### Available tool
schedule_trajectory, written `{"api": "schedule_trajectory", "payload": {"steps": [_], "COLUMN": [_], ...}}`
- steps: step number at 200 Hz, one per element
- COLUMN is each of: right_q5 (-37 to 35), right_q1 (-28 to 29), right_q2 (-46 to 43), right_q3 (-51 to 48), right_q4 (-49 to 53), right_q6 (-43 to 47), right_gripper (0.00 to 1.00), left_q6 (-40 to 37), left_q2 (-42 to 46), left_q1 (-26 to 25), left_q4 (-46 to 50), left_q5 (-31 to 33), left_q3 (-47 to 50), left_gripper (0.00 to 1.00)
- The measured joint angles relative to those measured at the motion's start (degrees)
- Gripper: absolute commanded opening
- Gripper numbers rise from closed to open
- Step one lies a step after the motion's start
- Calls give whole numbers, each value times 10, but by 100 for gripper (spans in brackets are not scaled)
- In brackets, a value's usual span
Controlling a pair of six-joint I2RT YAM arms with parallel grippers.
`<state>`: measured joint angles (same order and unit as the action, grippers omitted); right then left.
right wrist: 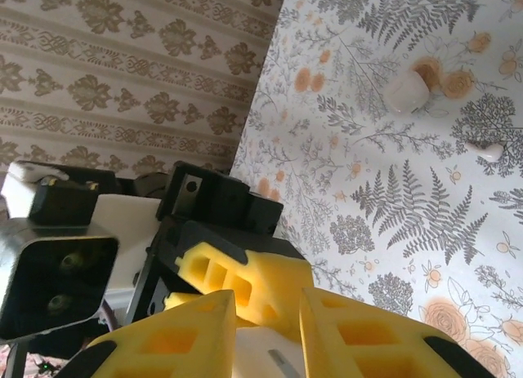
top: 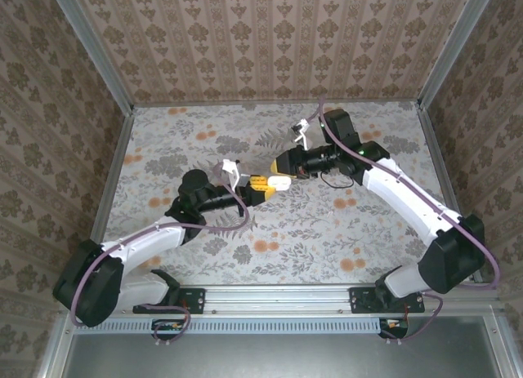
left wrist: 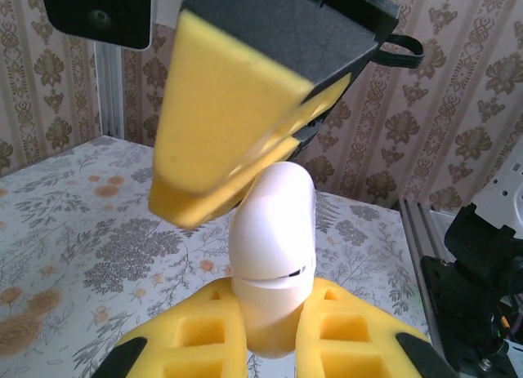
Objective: Insert the wireless bluetooth earbuds into the charging case
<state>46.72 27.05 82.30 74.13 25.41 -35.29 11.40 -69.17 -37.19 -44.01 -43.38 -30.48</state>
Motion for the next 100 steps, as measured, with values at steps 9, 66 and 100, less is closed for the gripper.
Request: {"api": "schedule_trajectory", "payload": {"steps": [9,66,100], "right_q5": [0,-6,-36], "right_q1": [1,14,27], "right_q2": [-9,-47,-47], "right_q3": [0,0,0], "right_q4": [0,35,78], "right_q6": [6,55,89], "right_gripper": [27,25,22], "left_q6": [2,20,39], "left_q2": [0,-7,-14], "left_q1": [0,7,13], "left_q4": [-1,-6,-19], "left_q5": [-1,21,33], "left_q3": [0,0,-3], "left_gripper": [0,0,0]}}
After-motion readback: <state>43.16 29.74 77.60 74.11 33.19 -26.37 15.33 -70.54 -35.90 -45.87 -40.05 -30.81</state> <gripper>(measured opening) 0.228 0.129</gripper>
